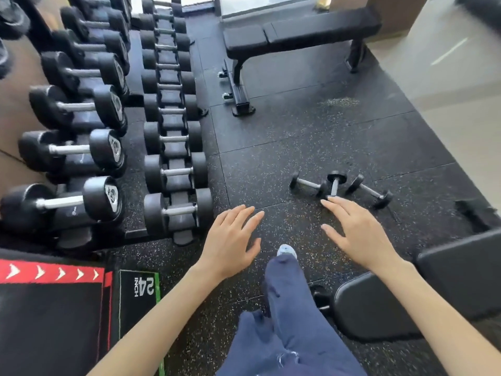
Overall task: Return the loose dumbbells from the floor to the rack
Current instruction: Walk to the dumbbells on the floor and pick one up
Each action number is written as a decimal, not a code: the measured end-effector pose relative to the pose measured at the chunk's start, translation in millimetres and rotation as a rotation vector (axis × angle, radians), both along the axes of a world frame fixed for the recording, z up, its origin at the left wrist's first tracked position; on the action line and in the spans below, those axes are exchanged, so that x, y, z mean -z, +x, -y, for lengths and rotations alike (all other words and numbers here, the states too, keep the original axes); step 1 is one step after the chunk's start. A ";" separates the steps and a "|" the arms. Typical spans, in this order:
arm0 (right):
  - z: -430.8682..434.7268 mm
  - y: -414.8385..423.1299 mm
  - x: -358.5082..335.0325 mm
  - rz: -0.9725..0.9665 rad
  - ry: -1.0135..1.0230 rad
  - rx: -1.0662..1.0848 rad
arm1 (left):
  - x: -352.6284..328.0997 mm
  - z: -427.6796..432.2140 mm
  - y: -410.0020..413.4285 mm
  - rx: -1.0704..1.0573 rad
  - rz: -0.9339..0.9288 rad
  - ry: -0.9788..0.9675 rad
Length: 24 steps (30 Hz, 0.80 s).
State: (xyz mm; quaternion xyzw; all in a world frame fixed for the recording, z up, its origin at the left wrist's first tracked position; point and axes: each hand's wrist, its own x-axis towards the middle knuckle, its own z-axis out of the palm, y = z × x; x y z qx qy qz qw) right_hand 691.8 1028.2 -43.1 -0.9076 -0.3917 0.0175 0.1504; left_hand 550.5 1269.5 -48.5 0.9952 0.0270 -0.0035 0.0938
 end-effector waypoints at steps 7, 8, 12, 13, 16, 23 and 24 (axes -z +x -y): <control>-14.8 102.2 5.0 -0.015 0.000 0.052 | 6.5 -29.1 108.6 0.029 -0.041 0.026; -14.7 118.0 5.3 -0.014 0.005 0.065 | 5.8 -31.1 128.2 0.039 -0.042 0.028; -12.1 177.7 13.8 -0.045 0.005 0.092 | -1.4 -34.7 203.3 0.087 -0.028 0.038; -12.4 192.0 16.8 -0.048 -0.003 0.086 | -1.9 -36.0 219.3 0.100 -0.026 0.042; -14.2 228.6 24.9 -0.093 -0.009 0.098 | 2.0 -43.0 261.9 0.132 -0.034 0.030; -24.1 302.9 56.3 -0.185 -0.015 0.156 | 26.3 -63.6 352.7 0.201 -0.109 0.038; -25.6 313.5 63.5 -0.199 -0.016 0.172 | 33.2 -66.6 366.8 0.213 -0.113 0.040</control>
